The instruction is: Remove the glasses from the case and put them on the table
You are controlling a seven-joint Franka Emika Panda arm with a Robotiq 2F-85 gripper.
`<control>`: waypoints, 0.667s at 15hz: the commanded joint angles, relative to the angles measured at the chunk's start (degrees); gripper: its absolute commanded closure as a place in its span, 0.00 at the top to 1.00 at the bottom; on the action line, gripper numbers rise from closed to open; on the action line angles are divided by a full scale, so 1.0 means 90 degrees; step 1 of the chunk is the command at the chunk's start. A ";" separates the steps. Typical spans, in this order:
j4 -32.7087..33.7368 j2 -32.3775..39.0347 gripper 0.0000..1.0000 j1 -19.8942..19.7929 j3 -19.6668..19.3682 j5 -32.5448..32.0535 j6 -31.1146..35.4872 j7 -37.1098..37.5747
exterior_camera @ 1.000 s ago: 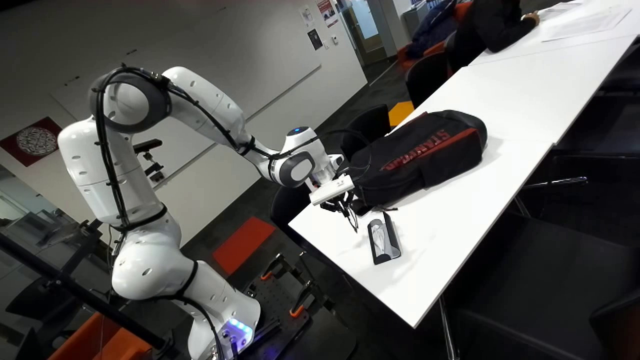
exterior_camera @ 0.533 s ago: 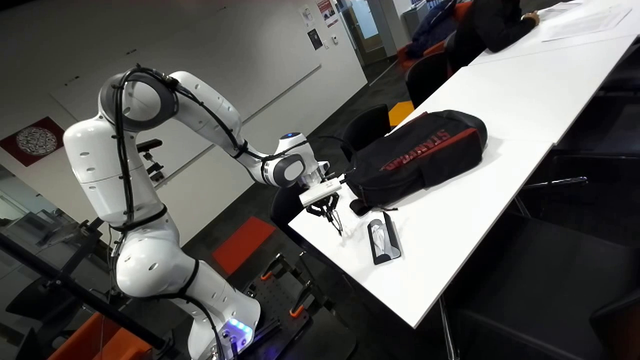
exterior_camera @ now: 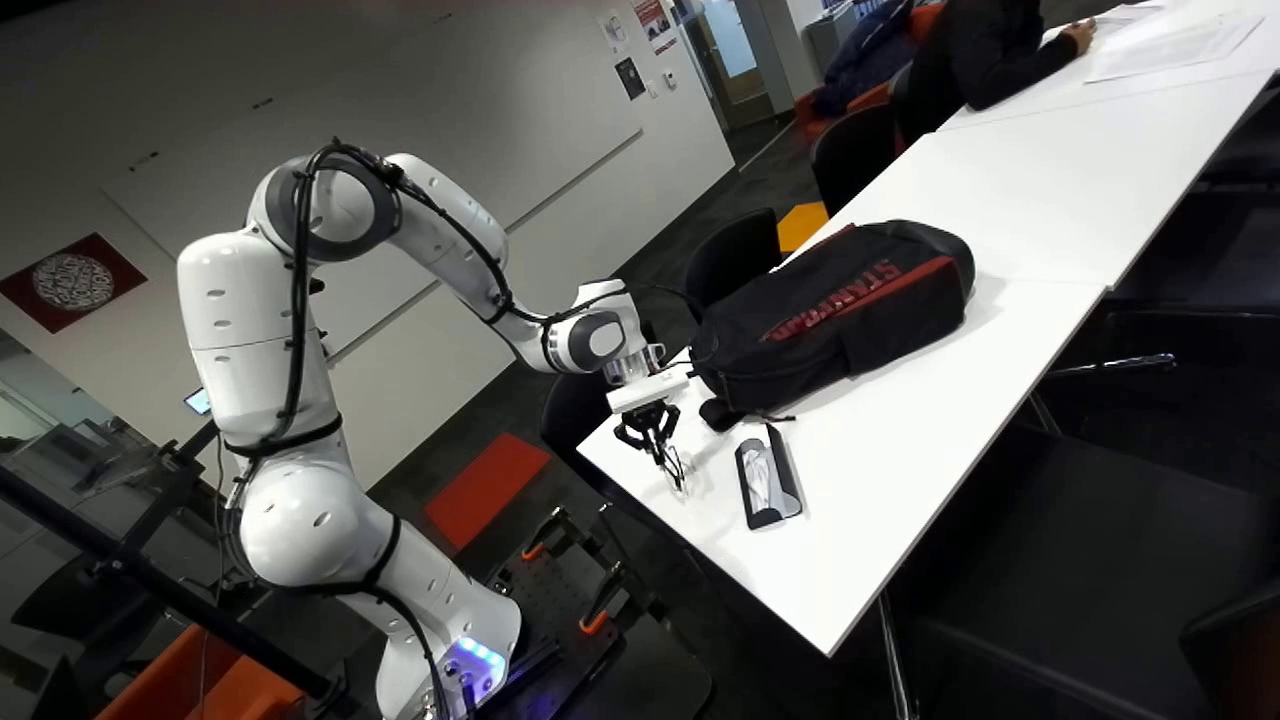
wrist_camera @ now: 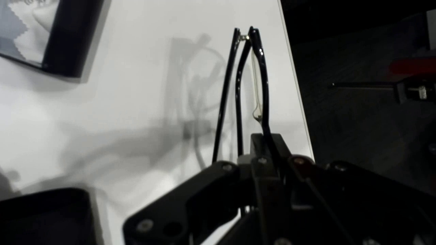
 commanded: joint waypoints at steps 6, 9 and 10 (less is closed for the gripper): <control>0.1139 0.1050 0.32 0.0278 -0.0197 -0.0568 -0.0720 0.0204; 0.1128 0.1003 0.48 0.0370 -0.0294 -0.0786 -0.0660 0.0386; 0.1089 0.0960 0.55 0.0334 -0.0272 -0.0798 -0.0677 0.0344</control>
